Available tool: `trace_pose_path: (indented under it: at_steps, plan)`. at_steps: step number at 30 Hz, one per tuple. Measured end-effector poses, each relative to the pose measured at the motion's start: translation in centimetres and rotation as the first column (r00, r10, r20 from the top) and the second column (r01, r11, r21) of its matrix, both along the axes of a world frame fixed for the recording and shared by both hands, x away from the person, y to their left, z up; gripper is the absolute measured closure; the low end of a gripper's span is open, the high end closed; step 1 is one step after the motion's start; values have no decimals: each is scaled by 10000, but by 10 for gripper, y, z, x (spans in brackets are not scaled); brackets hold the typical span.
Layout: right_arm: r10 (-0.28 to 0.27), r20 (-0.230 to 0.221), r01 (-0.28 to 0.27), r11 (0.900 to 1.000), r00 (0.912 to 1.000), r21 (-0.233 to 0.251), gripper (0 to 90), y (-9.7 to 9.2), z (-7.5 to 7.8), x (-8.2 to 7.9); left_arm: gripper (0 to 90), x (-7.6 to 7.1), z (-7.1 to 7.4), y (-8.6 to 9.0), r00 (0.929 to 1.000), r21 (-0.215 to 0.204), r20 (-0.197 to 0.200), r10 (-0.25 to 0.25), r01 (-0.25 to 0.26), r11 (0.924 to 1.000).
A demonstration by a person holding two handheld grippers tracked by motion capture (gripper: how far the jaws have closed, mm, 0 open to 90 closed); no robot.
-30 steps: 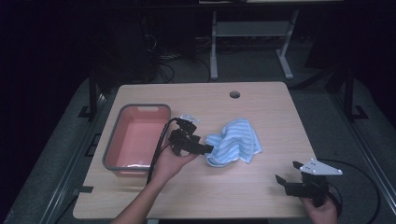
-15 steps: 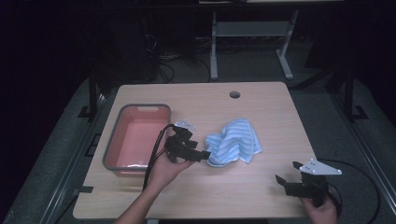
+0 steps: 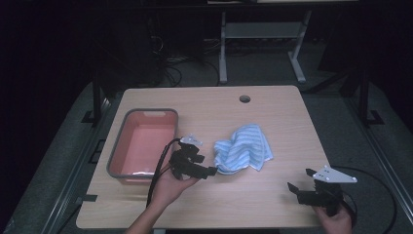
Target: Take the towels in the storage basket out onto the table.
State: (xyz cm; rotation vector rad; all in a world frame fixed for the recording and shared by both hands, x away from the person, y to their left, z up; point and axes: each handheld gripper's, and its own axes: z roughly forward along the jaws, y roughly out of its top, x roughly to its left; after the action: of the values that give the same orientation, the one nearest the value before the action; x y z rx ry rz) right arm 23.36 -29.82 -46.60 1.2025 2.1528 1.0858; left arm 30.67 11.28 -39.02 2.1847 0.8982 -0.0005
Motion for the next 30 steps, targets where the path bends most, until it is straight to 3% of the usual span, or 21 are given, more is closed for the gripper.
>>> trace_pose_path:
  at_steps: [2,13,20,23,30]
  plan:
    - [13,-8,-13,10000,10000,-21,141,0,0,0,294,-3,-1,1,10000,-207,-56,40,-41,9998]
    - [-15,103,16,10000,9999,-47,141,1,1,-1,293,-16,-17,8,9996,-342,-261,-44,35,9994]
    - [1,113,-1,10000,9999,-43,141,1,2,-2,293,-28,-19,6,9999,-270,-52,-100,98,9996]
    - [-23,132,23,10000,9999,-17,141,1,2,-3,290,-33,-22,6,9997,-14,121,-209,210,9998]
    - [-15,144,15,10000,9999,-17,141,1,2,-4,290,-41,-30,10,9999,-146,61,-124,125,9998]
